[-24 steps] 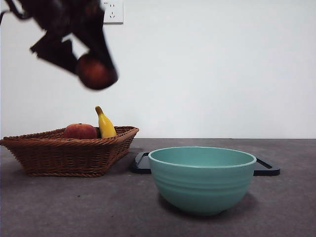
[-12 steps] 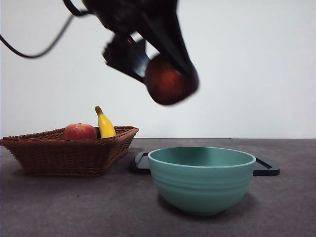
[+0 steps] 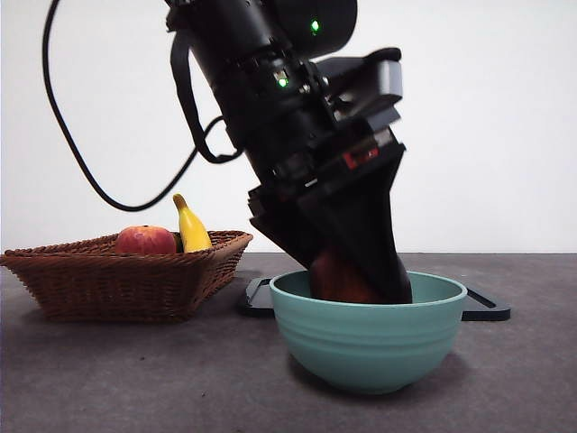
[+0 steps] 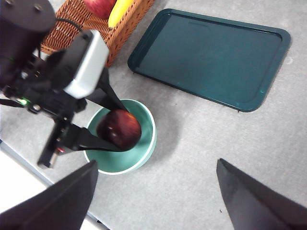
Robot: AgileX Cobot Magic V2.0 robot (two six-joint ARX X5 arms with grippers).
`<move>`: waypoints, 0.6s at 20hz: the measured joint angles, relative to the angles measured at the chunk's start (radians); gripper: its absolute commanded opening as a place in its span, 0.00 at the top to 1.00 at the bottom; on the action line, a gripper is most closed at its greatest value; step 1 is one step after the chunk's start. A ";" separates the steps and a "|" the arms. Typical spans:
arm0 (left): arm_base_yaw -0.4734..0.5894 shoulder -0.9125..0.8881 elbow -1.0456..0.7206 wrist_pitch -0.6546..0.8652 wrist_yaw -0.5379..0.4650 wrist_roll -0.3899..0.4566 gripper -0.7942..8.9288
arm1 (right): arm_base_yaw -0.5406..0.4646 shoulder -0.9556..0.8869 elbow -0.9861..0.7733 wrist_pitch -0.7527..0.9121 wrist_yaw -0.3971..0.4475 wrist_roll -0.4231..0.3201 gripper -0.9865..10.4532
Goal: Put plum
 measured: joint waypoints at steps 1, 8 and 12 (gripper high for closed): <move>-0.004 0.006 0.000 0.002 -0.004 0.008 0.67 | 0.000 0.000 0.000 0.000 0.000 0.000 0.57; -0.034 0.017 0.000 0.003 -0.059 0.081 0.59 | 0.000 0.000 0.000 0.000 0.000 0.000 0.57; -0.037 0.017 0.000 0.003 -0.060 0.092 0.53 | 0.000 0.000 0.000 0.000 0.000 0.000 0.57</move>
